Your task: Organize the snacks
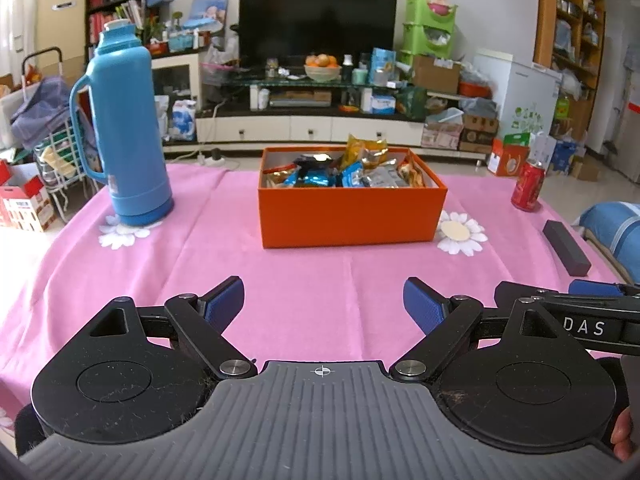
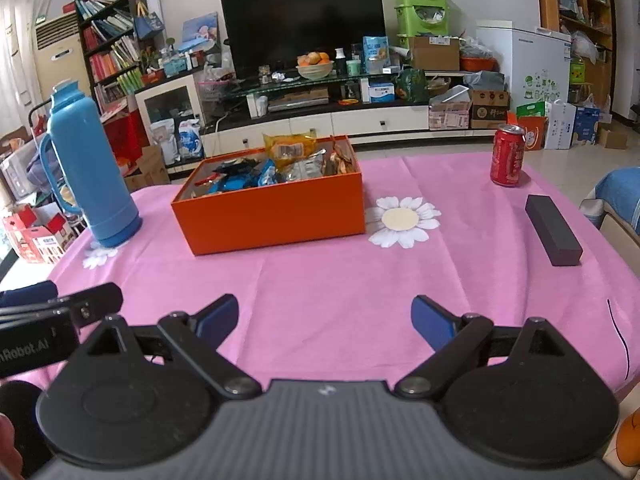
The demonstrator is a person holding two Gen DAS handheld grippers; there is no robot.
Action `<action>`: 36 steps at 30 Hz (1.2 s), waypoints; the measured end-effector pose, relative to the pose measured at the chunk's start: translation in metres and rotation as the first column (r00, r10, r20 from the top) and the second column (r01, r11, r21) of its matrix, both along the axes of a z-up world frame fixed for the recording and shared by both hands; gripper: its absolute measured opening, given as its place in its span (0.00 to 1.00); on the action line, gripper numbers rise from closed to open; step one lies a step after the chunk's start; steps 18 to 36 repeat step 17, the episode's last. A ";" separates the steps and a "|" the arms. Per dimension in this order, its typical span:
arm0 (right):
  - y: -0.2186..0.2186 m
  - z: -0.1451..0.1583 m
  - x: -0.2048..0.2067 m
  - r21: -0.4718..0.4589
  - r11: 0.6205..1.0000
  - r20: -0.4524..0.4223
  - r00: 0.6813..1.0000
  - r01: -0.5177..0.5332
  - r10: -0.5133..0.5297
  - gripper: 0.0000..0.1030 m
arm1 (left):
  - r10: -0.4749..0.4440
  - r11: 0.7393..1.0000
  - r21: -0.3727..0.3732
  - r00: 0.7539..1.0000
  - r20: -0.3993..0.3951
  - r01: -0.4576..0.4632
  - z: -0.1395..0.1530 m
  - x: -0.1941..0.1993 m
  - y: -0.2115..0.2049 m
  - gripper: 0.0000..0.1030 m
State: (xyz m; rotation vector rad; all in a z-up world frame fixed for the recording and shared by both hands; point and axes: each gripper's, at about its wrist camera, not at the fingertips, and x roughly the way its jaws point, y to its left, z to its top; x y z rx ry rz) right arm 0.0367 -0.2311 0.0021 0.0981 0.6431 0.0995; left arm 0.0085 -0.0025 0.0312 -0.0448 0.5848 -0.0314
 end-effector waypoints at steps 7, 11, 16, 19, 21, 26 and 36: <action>0.002 0.001 0.000 0.000 1.000 -0.001 1.000 -0.008 0.008 0.90 | -0.001 1.000 -0.001 1.000 -0.006 0.001 0.000 0.002 0.001 0.67; 0.001 0.000 0.002 0.001 1.000 -0.008 1.000 -0.008 0.008 0.90 | -0.009 1.000 -0.016 1.000 -0.019 0.009 -0.002 0.005 0.002 0.57; 0.000 -0.002 0.003 0.004 1.000 -0.017 1.000 0.000 0.000 0.90 | -0.015 1.000 -0.023 1.000 -0.028 0.014 -0.006 0.008 0.004 0.55; 0.000 -0.002 0.003 0.003 1.000 -0.019 1.000 0.002 -0.002 0.90 | -0.013 1.000 -0.024 0.999 -0.031 0.012 -0.007 0.008 0.004 0.59; 0.000 -0.002 0.003 0.003 1.000 -0.019 1.000 0.002 -0.002 0.90 | -0.013 1.000 -0.024 0.999 -0.031 0.012 -0.007 0.008 0.004 0.59; 0.000 -0.002 0.003 0.003 1.000 -0.019 1.000 0.002 -0.002 0.90 | -0.013 1.000 -0.024 0.999 -0.031 0.012 -0.007 0.008 0.004 0.59; 0.000 -0.002 0.003 0.003 1.000 -0.019 1.000 0.002 -0.002 0.90 | -0.013 1.000 -0.024 0.999 -0.031 0.012 -0.007 0.008 0.004 0.59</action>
